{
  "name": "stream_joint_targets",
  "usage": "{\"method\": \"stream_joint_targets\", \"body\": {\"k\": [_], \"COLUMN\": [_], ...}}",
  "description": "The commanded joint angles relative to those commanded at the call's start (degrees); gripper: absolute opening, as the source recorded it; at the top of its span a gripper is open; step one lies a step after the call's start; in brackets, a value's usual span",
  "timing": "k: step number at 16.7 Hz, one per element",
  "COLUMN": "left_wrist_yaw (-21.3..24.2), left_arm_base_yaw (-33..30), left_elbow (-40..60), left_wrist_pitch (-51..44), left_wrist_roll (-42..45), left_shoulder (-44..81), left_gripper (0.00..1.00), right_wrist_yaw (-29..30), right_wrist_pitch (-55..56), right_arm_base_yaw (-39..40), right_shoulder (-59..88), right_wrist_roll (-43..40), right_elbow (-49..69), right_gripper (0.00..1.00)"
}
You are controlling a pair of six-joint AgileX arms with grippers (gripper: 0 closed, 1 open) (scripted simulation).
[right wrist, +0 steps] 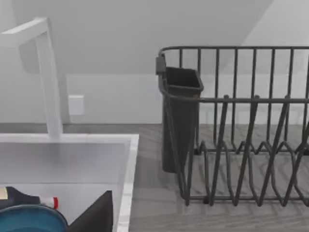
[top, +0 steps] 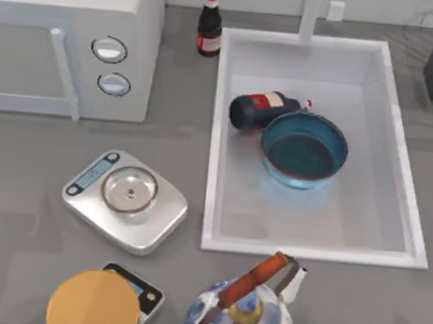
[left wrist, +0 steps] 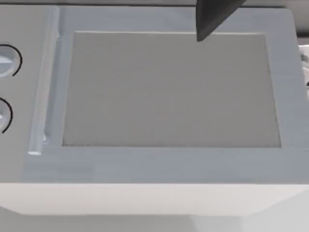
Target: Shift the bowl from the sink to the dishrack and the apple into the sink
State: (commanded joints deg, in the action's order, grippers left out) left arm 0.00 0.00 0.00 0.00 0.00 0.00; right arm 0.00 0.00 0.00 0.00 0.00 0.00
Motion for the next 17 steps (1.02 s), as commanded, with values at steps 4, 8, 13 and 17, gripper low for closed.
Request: {"method": "stream_joint_targets", "body": {"k": [4, 8, 13, 17], "left_wrist_yaw": [0.00, 0.00, 0.00, 0.00], "left_arm_base_yaw": [0.00, 0.00, 0.00, 0.00], "left_elbow": [0.00, 0.00, 0.00, 0.00], "left_wrist_pitch": [0.00, 0.00, 0.00, 0.00], "left_wrist_roll": [0.00, 0.00, 0.00, 0.00], "left_shoulder": [0.00, 0.00, 0.00, 0.00], "left_gripper": [1.00, 1.00, 1.00, 1.00], "right_wrist_yaw": [0.08, 0.51, 0.87, 1.25], "right_wrist_pitch": [-0.92, -7.95, -20.10, -28.19], "right_arm_base_yaw": [0.17, 1.57, 4.62, 7.62], "right_shoulder": [1.29, 11.32, 35.41, 61.49], "right_wrist_roll": [0.39, 2.51, 5.30, 7.36], "right_elbow": [0.75, 7.43, 25.17, 46.98], "right_gripper": [1.00, 1.00, 1.00, 1.00]}}
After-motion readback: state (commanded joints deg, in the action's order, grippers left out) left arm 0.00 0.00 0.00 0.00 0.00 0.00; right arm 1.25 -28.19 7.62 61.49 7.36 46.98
